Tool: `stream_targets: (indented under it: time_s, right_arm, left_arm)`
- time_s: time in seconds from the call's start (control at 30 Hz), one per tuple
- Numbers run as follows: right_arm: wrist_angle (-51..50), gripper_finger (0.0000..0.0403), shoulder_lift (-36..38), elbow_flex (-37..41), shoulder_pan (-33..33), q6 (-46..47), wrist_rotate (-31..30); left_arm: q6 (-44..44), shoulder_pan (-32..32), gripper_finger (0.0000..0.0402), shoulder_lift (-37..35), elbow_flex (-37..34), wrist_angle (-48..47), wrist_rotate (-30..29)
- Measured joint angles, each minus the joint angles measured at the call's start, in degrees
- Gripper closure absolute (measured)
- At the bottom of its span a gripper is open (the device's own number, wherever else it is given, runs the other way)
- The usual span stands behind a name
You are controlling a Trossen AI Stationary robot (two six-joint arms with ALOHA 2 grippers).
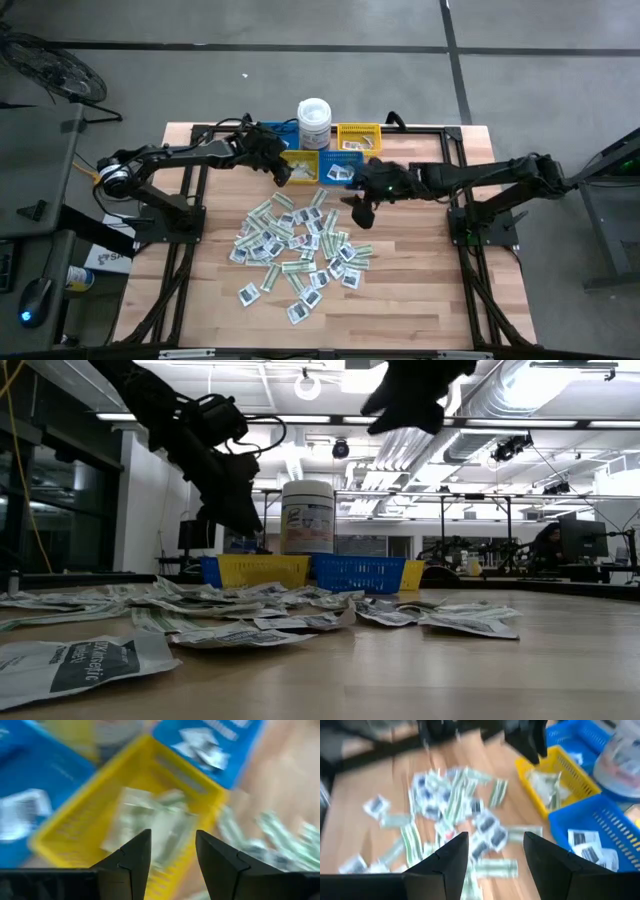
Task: Pick & Place First Aid Supplies
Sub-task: Put the green bandage pad into the left yellow bin
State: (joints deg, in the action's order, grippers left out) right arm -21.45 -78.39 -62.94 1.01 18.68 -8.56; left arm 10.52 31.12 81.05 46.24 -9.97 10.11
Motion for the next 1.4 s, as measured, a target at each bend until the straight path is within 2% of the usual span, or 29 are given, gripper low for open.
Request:
stream_targets:
  time_s: [0.17,0.37,0.57,0.83,1.07,1.4]
  right_arm:
    - [-0.6,0.0217,-4.6,0.0,2.3,-7.0,1.0]
    - [0.9,0.0217,-13.2,0.0,3.7,-12.6,2.0]
    - [6.7,0.0217,-20.7,0.0,3.9,-12.8,4.2]
    - [12.3,0.0217,-27.5,0.0,4.4,-15.3,7.1]
    - [13.4,0.0221,-30.4,0.0,5.3,-17.5,6.0]
    - [13.6,0.0263,-31.6,0.0,5.4,-19.8,3.6]
  left_arm:
    - [0.8,-0.2,0.0246,-1.6,0.0,-2.7,9.7]
    - [1.7,-3.7,0.0246,-4.4,0.0,-6.5,11.1]
    - [2.3,-9.2,0.0246,-8.4,0.0,-9.4,7.8]
    - [7.3,-17.2,0.0246,-13.6,0.0,-14.1,1.6]
    - [11.8,-24.6,0.0246,-16.3,0.0,-15.5,-3.7]
    - [15.9,-31.9,0.0246,-16.3,0.0,-15.6,-9.7]
